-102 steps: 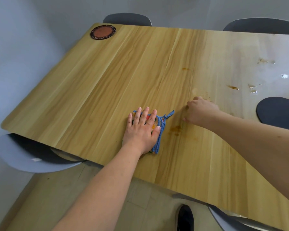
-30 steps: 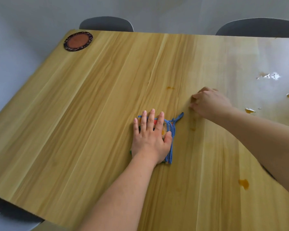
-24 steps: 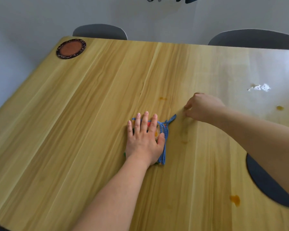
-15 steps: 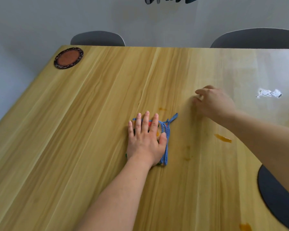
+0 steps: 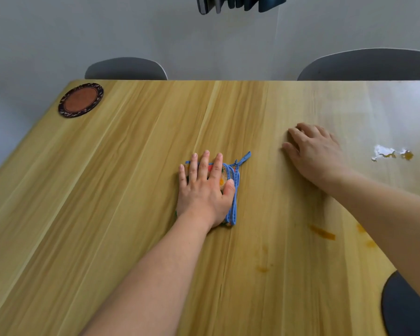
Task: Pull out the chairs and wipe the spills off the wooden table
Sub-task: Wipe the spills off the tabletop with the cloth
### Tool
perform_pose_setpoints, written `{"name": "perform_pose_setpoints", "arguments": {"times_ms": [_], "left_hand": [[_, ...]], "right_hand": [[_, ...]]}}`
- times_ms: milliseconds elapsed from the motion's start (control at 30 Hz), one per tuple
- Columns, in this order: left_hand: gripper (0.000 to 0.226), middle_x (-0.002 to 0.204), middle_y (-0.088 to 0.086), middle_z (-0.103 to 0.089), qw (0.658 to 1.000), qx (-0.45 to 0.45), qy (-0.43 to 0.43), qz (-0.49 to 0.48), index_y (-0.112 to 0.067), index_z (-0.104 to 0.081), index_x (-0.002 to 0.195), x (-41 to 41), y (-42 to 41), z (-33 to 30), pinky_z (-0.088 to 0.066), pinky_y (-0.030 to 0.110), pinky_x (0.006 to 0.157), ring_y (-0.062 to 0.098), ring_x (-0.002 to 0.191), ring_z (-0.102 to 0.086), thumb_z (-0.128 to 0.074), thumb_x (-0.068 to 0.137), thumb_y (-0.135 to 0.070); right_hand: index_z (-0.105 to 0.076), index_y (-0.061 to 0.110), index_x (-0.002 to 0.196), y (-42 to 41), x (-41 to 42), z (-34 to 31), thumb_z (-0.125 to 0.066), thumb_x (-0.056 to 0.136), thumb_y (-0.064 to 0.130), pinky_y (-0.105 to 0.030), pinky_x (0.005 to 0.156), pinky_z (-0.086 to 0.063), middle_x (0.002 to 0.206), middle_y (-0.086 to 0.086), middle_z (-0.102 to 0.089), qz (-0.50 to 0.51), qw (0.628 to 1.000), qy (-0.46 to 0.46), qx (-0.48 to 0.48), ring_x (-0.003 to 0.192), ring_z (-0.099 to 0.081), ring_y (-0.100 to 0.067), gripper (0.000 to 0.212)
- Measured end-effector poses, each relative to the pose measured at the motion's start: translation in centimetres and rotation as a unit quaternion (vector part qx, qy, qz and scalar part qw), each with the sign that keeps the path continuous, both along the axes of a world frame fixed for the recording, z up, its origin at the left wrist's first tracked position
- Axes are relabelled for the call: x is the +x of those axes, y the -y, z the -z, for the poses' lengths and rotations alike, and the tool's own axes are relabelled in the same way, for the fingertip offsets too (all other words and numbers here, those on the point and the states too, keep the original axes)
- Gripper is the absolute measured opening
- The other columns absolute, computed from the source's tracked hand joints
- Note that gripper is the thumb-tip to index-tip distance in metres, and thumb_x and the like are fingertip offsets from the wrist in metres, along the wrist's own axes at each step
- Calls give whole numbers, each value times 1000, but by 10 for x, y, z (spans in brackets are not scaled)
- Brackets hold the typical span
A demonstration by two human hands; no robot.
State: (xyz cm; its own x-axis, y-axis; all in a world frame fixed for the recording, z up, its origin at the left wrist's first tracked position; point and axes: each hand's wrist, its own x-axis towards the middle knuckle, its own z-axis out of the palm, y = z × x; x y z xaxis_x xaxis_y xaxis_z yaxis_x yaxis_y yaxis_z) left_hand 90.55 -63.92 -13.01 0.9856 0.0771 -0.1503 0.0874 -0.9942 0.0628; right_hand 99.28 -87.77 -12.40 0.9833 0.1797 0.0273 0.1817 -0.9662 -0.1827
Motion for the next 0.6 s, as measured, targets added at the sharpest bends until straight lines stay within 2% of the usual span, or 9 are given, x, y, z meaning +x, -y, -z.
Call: {"name": "perform_pose_setpoints", "arguments": {"times_ms": [200,400,600], "left_hand": [[68,165,-2,14,1000,-6,1,2,-32,8,157,31,1,0,13,50,120,20,150,21,-17,98,-54],[67,165,-1,13,1000,-4,7,2,-32,7,157,70,3,1,13,50,120,21,150,19,-18,98,-55],[67,166,-2,11,1000,-1,10,5,-31,5,157,106,6,1,13,49,120,21,150,19,-18,98,-54]], "right_hand": [[-45,21,139,0,0,8,-32,98,51,-44,118,-19,147,-2,-39,15,999,23,28,139,-30,-26,53],[-23,24,153,1,3,11,-23,96,60,-41,122,-1,161,-1,-14,58,998,-6,19,149,-5,-19,67],[-12,25,155,0,8,15,-16,95,62,-43,121,2,163,1,-1,74,997,-27,3,149,5,-17,71]]}}
